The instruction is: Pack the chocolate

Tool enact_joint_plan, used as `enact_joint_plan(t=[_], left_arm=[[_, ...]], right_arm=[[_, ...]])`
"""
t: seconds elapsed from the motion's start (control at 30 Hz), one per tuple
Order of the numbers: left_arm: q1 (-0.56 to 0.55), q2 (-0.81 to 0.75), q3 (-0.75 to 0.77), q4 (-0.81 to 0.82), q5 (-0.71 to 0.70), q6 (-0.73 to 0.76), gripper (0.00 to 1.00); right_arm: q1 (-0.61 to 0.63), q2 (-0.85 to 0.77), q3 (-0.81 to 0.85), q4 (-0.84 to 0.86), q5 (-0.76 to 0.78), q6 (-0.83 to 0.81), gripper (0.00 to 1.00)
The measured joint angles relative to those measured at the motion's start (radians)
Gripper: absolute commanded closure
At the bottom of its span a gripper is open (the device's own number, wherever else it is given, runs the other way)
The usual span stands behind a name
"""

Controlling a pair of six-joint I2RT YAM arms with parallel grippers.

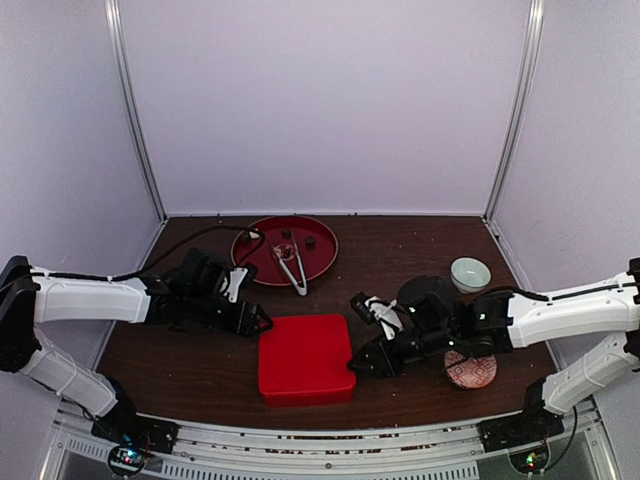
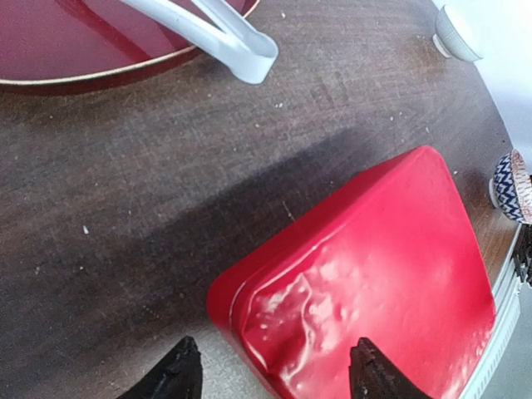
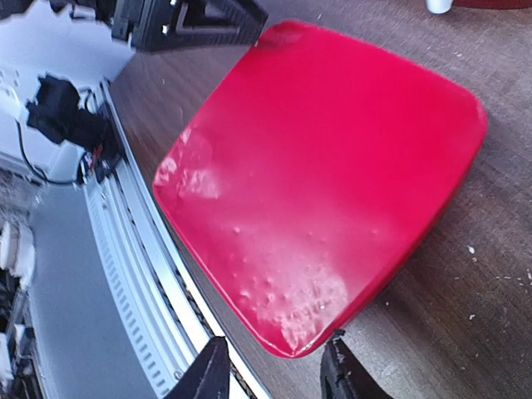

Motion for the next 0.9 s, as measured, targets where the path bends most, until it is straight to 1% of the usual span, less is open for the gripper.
enact_joint_plan(t=[0.13,0.27,0.43,0.57,0.7,0.77,0.8,0.9], left_arm=[[0.0,-0.002,0.0,-0.021,-0.004,0.003,0.37],[0.0,-0.001,0.0,-0.024,-0.005,0.005,0.37],[0.0,0.039,0.0,-0.004,0.015,0.006,0.37],[0.0,0.083,0.01,-0.002,0.041,0.009,0.37],[0.0,0.127,0.072,0.0,0.059,0.017,0.37],[0.0,0.145,0.109,0.001,0.065,0.022,0.37],[0.002,0.151,0.126,0.001,0.066,0.024,0.35],[0.003,0.158,0.172,-0.004,0.066,0.034,0.28]], right_arm=[[0.036,0.084,0.036,-0.032,0.02,-0.038,0.65],[0.042,0.169,0.039,-0.043,0.011,-0.037,0.65],[0.042,0.169,0.041,-0.04,0.004,-0.028,0.63],[0.042,0.129,0.041,-0.061,0.013,-0.029,0.57],[0.026,0.042,0.052,-0.08,0.046,-0.036,0.48],[0.0,-0.004,0.062,-0.087,0.07,-0.042,0.47],[-0.021,-0.028,0.064,-0.087,0.082,-0.048,0.46],[-0.091,-0.089,0.064,-0.09,0.11,-0.06,0.4]])
